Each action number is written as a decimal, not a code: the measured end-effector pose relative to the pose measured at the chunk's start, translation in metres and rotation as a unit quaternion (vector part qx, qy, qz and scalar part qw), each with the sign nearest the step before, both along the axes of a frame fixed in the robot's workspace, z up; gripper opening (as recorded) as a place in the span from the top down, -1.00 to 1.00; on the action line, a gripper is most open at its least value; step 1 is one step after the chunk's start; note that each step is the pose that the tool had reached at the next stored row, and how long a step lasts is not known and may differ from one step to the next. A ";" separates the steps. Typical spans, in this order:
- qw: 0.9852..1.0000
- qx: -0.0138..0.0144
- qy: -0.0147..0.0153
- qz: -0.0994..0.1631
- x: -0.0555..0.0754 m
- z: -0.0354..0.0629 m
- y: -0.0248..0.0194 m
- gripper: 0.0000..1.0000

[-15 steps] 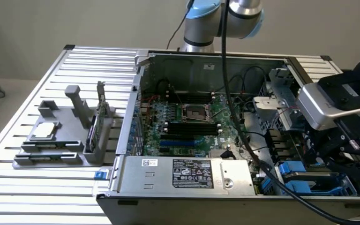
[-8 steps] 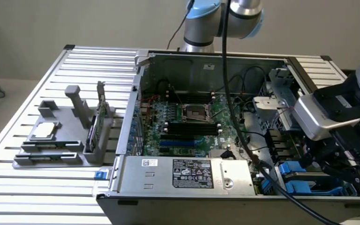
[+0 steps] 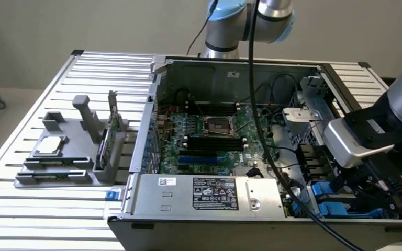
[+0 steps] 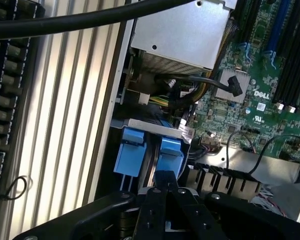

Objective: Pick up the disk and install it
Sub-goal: 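Insert the first disk wire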

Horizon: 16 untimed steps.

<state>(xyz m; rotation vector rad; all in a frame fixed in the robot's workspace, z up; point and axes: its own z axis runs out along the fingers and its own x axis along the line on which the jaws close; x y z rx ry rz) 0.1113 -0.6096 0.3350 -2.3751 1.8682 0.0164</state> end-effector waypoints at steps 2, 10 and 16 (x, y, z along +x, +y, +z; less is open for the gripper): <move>1.000 -0.001 0.000 0.004 0.000 -0.0031 0.0000 0.79; 1.000 0.001 0.001 0.010 0.002 0.0127 0.0000 0.79; 1.000 0.001 0.002 0.012 0.003 0.0400 0.0000 0.79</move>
